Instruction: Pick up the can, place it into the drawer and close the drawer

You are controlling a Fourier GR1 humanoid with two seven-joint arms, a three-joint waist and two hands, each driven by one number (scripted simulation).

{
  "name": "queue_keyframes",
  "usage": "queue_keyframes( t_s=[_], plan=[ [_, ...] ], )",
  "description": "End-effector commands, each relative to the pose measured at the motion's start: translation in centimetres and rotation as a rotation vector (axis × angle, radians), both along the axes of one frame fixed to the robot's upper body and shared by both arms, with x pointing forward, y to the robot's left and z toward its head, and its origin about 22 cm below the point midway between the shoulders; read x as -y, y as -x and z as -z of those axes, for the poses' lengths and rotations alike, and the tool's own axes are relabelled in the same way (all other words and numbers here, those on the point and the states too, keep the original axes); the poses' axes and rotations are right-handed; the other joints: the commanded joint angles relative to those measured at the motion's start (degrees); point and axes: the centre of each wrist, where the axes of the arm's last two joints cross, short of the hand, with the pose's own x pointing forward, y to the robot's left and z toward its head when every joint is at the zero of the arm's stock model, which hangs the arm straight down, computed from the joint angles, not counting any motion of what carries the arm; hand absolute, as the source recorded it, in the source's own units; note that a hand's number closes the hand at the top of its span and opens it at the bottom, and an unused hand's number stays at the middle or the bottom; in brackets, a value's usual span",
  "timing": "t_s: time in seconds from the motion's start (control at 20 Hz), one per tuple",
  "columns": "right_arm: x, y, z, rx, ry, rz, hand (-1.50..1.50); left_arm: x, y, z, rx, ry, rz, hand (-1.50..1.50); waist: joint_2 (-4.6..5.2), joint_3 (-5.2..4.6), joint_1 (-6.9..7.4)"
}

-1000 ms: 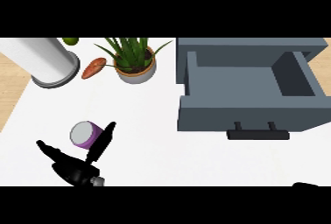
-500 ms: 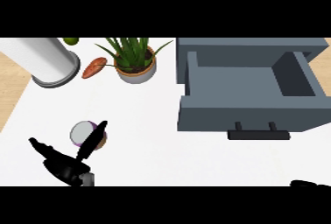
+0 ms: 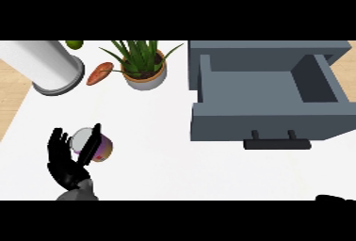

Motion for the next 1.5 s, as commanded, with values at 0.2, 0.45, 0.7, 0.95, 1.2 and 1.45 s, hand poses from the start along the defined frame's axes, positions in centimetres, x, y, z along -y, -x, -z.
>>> queue_keyframes(
  t_s=[0.2,0.45,0.7,0.95,1.2,1.45],
  plan=[
    [-0.4,0.4,-1.7,0.016,0.017,0.005,-1.5,0.4,-1.8,3.8,0.107,0.008,0.062,1.5,-0.02,0.14,-0.05],
    [0.1,0.2,-0.7,0.017,0.019,-0.011,-1.5,-1.1,-3.2,3.8,0.116,0.002,0.346,1.5,0.2,0.11,-1.58],
    [-0.2,-1.7,-0.8,0.033,0.023,-0.037,-1.5,2.0,-6.5,1.5,0.138,-0.02,0.872,1.5,0.87,0.08,-3.18],
    [-0.4,0.5,-1.3,0.021,0.029,0.02,-1.5,5.2,-8.9,0.4,0.215,0.031,1.003,1.5,0.15,0.1,-1.48],
    [1.1,-0.2,-1.8,0.013,0.043,0.024,-1.5,5.4,-12.1,-2.8,0.195,0.042,1.059,1.5,0.02,0.17,-0.33],
    [0.9,-0.8,-2.3,0.024,0.052,0.036,-1.5,8.6,-14.8,-7.8,0.236,-0.044,1.15,1.5,0.03,0.17,-0.3]
  ],
)
